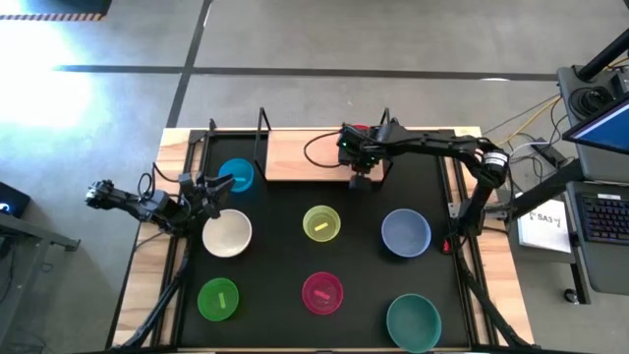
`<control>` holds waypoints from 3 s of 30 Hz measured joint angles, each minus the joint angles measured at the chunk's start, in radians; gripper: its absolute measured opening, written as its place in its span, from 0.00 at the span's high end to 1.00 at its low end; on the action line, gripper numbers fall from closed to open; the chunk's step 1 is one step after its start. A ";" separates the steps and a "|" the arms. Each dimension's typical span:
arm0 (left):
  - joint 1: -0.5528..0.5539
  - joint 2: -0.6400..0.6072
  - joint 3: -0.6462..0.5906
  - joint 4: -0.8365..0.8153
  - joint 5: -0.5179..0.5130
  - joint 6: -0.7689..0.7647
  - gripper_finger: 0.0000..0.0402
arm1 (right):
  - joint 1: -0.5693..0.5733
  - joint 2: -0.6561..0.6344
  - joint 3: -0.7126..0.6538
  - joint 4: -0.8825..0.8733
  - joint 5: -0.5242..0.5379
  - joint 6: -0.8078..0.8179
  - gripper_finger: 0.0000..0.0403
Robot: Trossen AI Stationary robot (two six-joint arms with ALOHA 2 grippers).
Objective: Place and stack bowls onto a shelf
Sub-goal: Put the orange bowl on the shelf, then stack the light blue bowl on top of the orange bowl
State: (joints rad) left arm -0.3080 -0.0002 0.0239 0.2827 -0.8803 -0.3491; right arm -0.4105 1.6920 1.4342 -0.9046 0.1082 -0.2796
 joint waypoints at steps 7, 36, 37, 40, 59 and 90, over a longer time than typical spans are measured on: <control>0.000 0.000 0.000 0.000 0.000 0.000 0.66 | -0.029 0.029 -0.002 -0.002 -0.011 0.014 0.98; 0.000 0.000 0.000 0.000 0.000 0.000 0.66 | 0.015 -0.095 0.054 -0.201 -0.136 0.300 0.68; 0.000 0.000 0.000 0.000 0.000 0.000 0.66 | 0.029 -0.101 0.051 -0.217 -0.173 0.323 0.68; 0.000 0.000 0.000 0.000 0.000 0.000 0.66 | 0.092 -0.117 0.043 -0.259 -0.214 0.397 0.69; 0.000 0.000 0.000 0.000 0.000 0.000 0.66 | 0.613 -0.129 -0.121 -0.366 -0.115 1.103 0.69; 0.000 0.000 0.000 0.000 0.000 0.000 0.66 | 0.635 -0.129 -0.360 -0.097 -0.151 0.980 0.97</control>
State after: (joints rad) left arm -0.3080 -0.0002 0.0242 0.2829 -0.8803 -0.3492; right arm 0.2245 1.5635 1.0740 -1.0012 -0.0429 0.7004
